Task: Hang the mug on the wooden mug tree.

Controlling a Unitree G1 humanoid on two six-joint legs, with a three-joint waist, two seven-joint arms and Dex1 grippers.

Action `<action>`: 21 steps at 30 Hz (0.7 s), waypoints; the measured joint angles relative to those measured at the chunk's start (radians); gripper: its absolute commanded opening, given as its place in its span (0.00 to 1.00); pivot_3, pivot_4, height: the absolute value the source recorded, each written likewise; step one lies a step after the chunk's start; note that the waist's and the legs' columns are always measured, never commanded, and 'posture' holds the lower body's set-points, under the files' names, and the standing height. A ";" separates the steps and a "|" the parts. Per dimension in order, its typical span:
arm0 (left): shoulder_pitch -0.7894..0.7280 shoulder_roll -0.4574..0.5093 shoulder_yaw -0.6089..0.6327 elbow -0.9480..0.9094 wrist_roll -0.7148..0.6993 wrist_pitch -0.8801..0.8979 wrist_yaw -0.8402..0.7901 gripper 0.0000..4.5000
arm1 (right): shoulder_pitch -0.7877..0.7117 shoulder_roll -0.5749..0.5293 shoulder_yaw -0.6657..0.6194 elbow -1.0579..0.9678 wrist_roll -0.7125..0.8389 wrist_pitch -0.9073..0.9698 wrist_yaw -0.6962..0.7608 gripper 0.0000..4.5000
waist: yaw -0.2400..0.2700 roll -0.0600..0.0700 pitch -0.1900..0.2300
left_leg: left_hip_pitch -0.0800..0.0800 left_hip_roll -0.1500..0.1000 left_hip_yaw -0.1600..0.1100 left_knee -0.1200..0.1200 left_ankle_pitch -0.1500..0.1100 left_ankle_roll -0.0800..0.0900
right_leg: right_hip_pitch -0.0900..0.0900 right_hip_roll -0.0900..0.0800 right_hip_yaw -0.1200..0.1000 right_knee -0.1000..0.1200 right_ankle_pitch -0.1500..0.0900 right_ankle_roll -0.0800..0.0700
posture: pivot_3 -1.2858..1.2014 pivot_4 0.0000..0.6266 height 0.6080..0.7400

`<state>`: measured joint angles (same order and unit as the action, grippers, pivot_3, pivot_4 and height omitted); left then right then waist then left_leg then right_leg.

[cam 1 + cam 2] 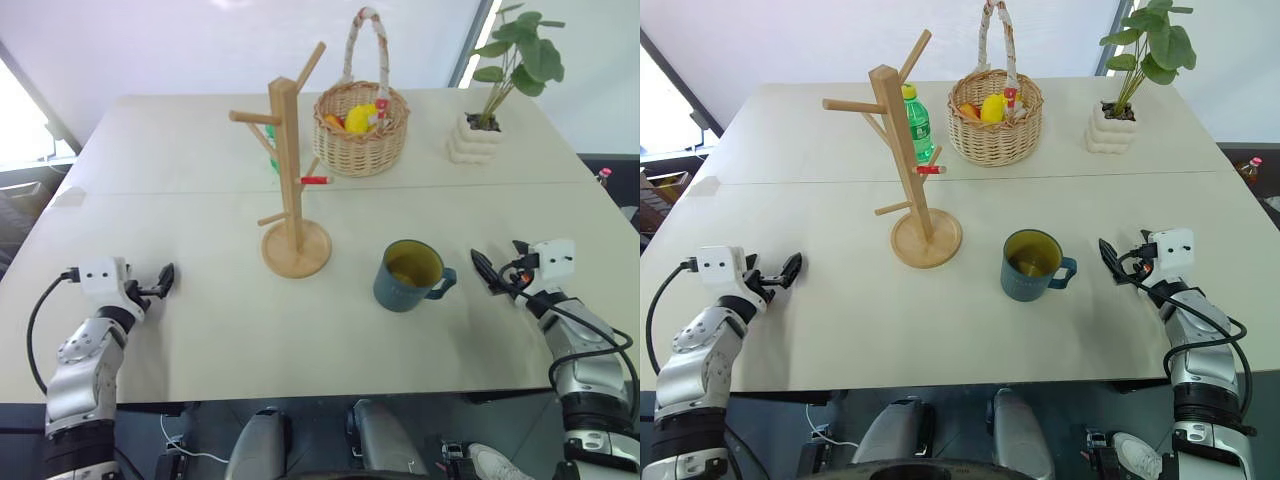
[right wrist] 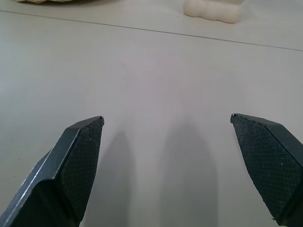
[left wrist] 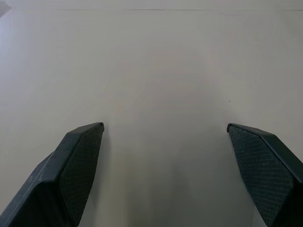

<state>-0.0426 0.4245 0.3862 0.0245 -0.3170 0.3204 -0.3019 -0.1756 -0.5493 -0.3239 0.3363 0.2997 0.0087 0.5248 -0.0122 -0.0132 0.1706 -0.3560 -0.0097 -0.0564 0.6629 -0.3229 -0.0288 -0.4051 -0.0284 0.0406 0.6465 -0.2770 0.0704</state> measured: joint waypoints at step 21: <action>-0.007 0.004 -0.185 -0.173 -0.042 0.028 -0.182 1.00 | 0.176 0.014 -0.048 -0.193 0.025 0.024 -0.022 0.99 | 0.003 0.000 0.000 | -0.001 0.000 0.000 0.000 0.000 0.000 | 0.000 0.000 0.000 -0.001 0.000 0.000 | 0.52 0.24 1.00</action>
<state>-0.0493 0.4282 0.2009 -0.1481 -0.3586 0.3488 -0.4842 0.0007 -0.5356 -0.3718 0.1432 0.3250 0.0328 0.5028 -0.0092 -0.0128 0.1704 -0.3567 -0.0098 -0.0566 0.6627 -0.3230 -0.0289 -0.4049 -0.0287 0.0407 0.6455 -0.2771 0.0702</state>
